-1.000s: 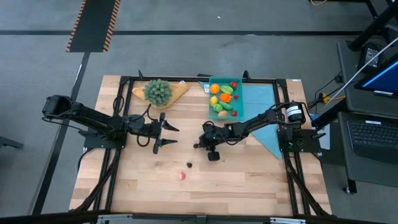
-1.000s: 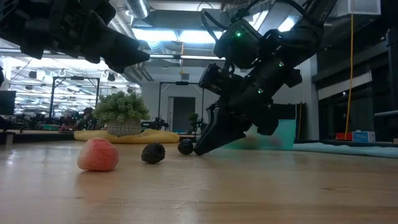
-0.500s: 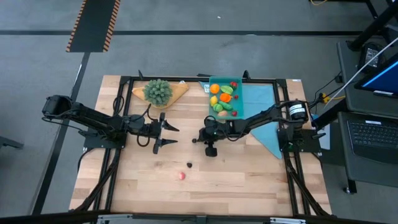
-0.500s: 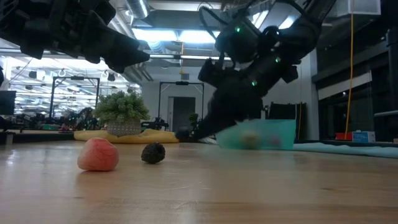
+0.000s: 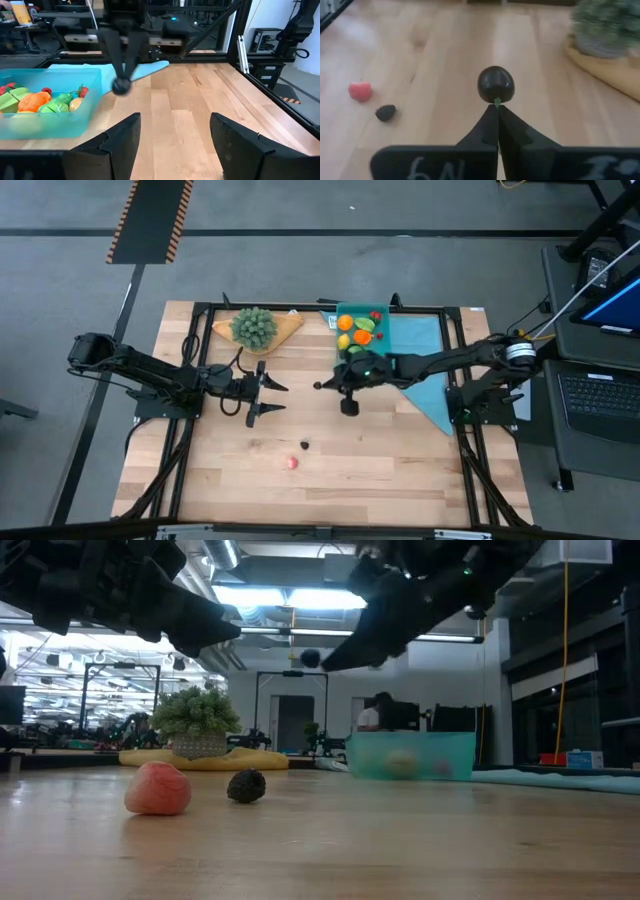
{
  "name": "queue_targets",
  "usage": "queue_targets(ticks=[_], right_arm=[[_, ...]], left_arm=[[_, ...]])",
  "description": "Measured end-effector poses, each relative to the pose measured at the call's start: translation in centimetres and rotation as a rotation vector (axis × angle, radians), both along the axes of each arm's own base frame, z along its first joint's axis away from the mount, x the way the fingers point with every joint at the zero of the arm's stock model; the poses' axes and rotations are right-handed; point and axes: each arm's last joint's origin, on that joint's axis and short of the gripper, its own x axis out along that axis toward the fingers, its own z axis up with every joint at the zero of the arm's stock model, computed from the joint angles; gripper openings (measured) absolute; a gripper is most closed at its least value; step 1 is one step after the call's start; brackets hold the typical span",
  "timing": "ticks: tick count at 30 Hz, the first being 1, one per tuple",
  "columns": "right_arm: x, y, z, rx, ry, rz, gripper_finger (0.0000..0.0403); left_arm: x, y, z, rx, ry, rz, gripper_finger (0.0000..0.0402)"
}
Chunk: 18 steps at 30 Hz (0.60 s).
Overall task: Pick and placing Produce into tupperware
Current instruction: Put the black cherry into the blue bin
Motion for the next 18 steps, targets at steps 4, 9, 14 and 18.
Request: queue_targets(ticks=[4,9,14,18], right_arm=[[-2.4,-1.0,0.4,0.019,-0.072,-0.052,0.0002],[-5.9,-1.7,0.0,0.036,-0.214,-0.096,0.0002],[-8.8,-1.6,-0.5,0.026,-0.337,-0.099,0.0002],[-10.7,-1.3,-1.6,0.027,-0.418,-0.096,0.0002]], left_arm=[[0.0,0.0,0.0,0.0,0.002,0.0,0.0231],[0.0,0.0,0.0,0.002,0.005,0.0,0.0231],[0.0,0.1,0.0,0.007,0.005,0.004,0.0231],[0.0,0.1,-0.1,0.007,0.005,0.003,0.0231]])
